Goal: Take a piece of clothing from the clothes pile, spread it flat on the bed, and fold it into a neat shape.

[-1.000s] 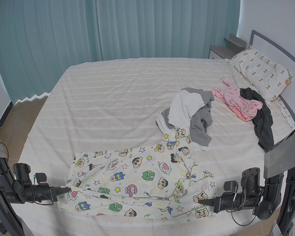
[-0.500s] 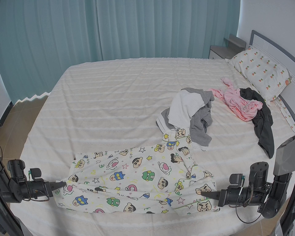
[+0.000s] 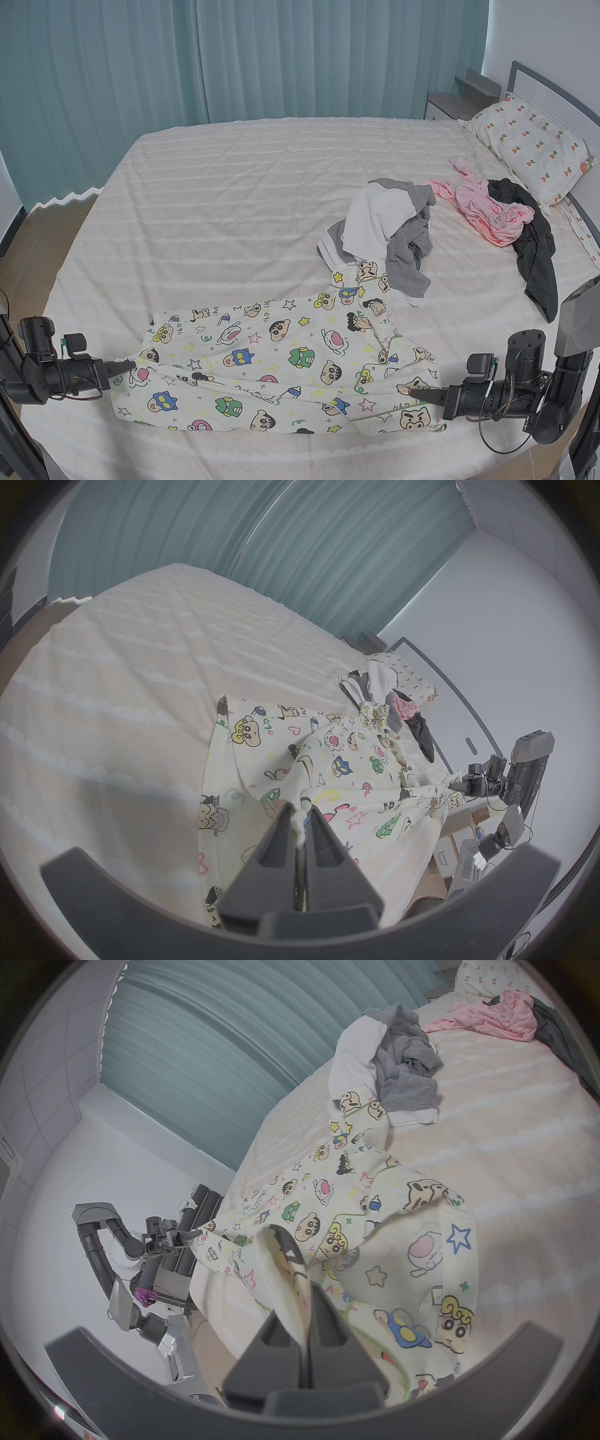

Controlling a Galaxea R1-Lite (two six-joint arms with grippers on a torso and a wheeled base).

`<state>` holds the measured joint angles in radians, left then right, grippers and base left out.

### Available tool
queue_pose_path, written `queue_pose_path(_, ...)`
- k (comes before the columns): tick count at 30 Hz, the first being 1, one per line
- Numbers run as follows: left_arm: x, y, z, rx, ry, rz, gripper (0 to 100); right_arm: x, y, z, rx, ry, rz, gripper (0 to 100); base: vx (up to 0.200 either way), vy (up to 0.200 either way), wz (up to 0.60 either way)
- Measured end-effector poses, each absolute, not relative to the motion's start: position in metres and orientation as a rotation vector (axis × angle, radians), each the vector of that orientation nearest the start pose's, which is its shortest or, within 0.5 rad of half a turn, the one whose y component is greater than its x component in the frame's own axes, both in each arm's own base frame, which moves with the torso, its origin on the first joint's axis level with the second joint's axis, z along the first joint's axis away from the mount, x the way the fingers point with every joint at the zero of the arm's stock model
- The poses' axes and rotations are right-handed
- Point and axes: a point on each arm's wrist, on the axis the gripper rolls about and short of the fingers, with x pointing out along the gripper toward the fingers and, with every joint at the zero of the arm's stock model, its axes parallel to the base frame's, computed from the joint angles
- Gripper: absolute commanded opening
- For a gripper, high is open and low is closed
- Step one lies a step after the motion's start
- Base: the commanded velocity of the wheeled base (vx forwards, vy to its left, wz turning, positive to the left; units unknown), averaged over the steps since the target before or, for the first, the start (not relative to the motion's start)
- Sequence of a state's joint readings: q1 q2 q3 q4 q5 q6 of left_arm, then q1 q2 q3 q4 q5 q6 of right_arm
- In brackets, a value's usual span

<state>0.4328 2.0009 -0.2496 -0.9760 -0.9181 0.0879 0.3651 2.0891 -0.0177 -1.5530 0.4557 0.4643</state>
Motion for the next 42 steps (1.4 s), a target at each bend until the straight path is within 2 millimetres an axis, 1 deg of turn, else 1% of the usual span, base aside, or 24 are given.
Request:
queue_pose_path(7,0.233,0.076,0.012,-0.405,0.624,-0.502,0,0.204,0.081,0.013,0.450,0.733,0.606,0,0.000,0.000,0.00)
queue_pose_path(13,0.239,0.072,0.007,-0.414,0.642,-0.517,0,0.205,0.079,0.006,0.449,0.758,0.589,0,0.000,0.000,0.00)
queue_pose_path(18,0.245,0.073,0.001,-0.406,0.658,-0.492,0,0.207,0.080,-0.002,0.437,0.782,0.583,0,0.000,0.000,0.00)
queue_pose_path(30,0.257,0.076,-0.019,-0.410,0.706,-0.455,0,0.223,0.085,-0.014,0.437,0.779,0.581,0,0.000,0.000,0.00)
queue_pose_path(38,0.258,0.076,-0.029,-0.424,0.739,-0.445,0,0.232,0.083,-0.023,0.442,0.779,0.563,0,0.000,0.000,0.00)
queue_pose_path(39,0.258,0.076,-0.030,-0.425,0.740,-0.445,0,0.233,0.083,-0.024,0.443,0.779,0.560,100,0.000,0.000,0.00)
queue_pose_path(40,0.258,0.076,-0.030,-0.426,0.742,-0.444,100,0.234,0.082,-0.025,0.444,0.778,0.557,100,0.000,0.000,0.00)
queue_pose_path(42,0.258,0.076,-0.031,-0.427,0.744,-0.443,100,0.235,0.081,-0.026,0.446,0.781,0.549,100,0.000,0.000,0.00)
